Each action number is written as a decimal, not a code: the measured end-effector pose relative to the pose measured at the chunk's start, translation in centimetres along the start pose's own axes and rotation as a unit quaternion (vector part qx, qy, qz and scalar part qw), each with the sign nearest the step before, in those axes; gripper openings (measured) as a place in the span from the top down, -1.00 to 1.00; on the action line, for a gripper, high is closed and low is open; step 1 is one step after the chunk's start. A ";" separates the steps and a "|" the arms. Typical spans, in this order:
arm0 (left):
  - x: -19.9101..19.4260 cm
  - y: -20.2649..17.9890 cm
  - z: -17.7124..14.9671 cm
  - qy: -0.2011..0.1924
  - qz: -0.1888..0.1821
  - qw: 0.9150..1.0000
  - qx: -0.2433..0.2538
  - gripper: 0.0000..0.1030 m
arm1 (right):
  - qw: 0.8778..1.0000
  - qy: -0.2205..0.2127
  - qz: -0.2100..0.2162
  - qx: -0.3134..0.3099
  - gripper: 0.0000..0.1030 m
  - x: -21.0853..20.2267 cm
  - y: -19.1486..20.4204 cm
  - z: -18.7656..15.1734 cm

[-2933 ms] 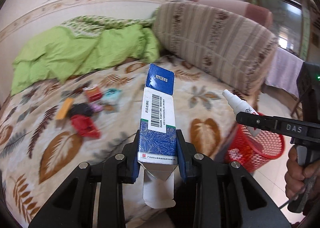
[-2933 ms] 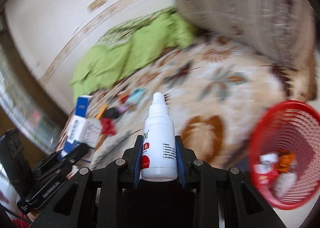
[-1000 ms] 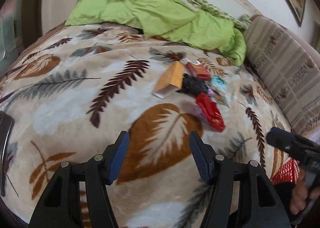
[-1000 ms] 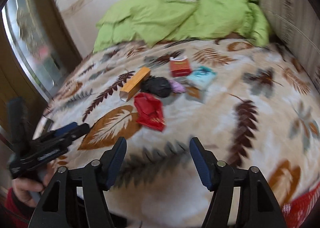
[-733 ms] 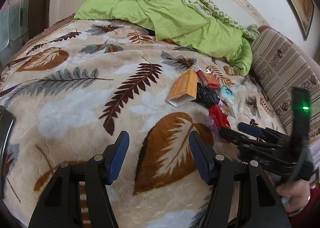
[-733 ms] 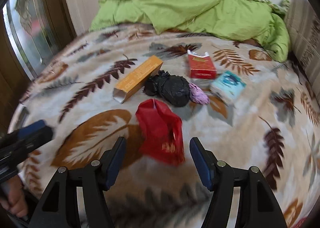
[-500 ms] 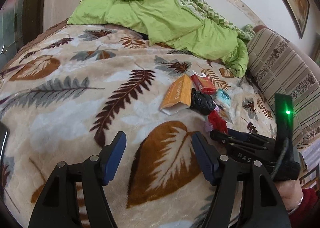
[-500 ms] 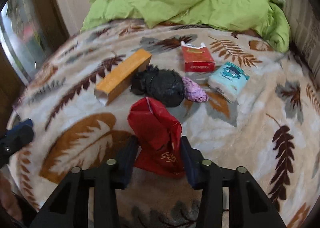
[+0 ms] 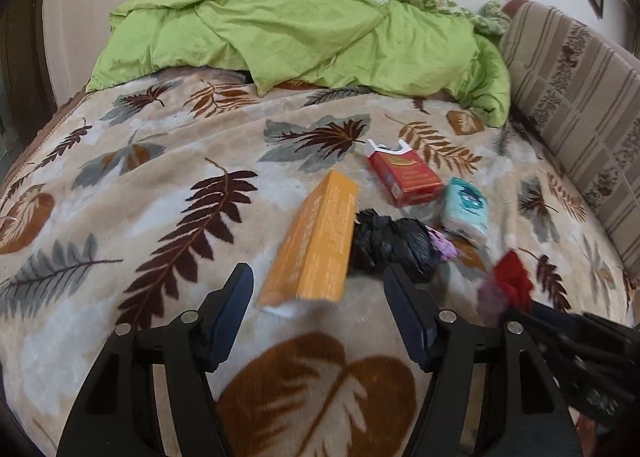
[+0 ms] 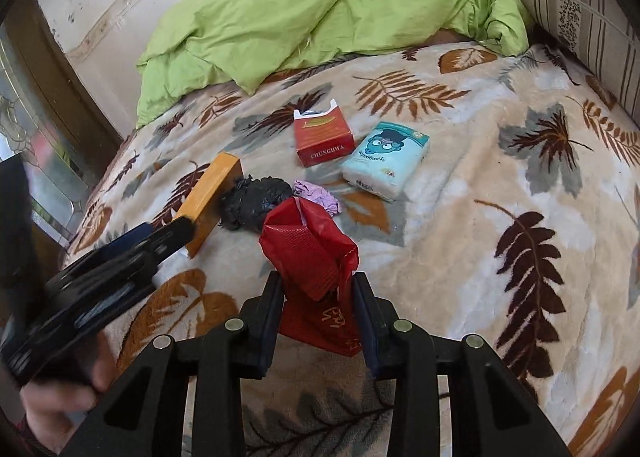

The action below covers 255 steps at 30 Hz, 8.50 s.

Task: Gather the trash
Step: 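Grasp the orange box with the left tool while the right grasps the red bag, then carry the orange box and red bag over to the red basket, then open both tools to drop the orange box and red bag into the basket, then grasp the black plastic bag with the left tool while the right grasps the pink cloth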

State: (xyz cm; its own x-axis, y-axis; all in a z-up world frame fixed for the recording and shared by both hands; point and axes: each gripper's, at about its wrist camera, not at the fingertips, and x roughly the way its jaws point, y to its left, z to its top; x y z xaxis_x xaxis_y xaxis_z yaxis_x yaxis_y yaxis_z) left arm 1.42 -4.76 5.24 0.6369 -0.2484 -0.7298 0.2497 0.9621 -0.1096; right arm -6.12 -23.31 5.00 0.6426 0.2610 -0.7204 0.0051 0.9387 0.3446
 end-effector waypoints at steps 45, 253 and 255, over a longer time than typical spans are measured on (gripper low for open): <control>-15.3 -0.9 -11.0 -0.080 0.063 0.995 0.006 0.58 | 0.994 -0.081 0.023 -0.075 0.29 -8.4 4.5 -6.6; -6.3 7.5 -4.5 -0.008 -0.026 0.991 -0.129 -0.06 | 0.982 0.103 0.131 -0.086 0.55 6.5 6.3 1.1; -6.3 7.9 -4.4 -0.012 -0.026 0.990 -0.138 -0.06 | 0.979 0.101 0.151 -0.091 0.55 5.3 7.0 0.4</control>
State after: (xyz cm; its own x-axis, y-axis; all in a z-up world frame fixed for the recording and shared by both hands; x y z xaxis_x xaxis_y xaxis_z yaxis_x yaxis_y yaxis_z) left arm -3.78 4.86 6.01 0.6460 -0.2971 -0.7032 0.0752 0.9414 -0.3287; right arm -2.41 -15.39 3.84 0.4281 0.5553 -0.7131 -0.3104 0.8313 0.4610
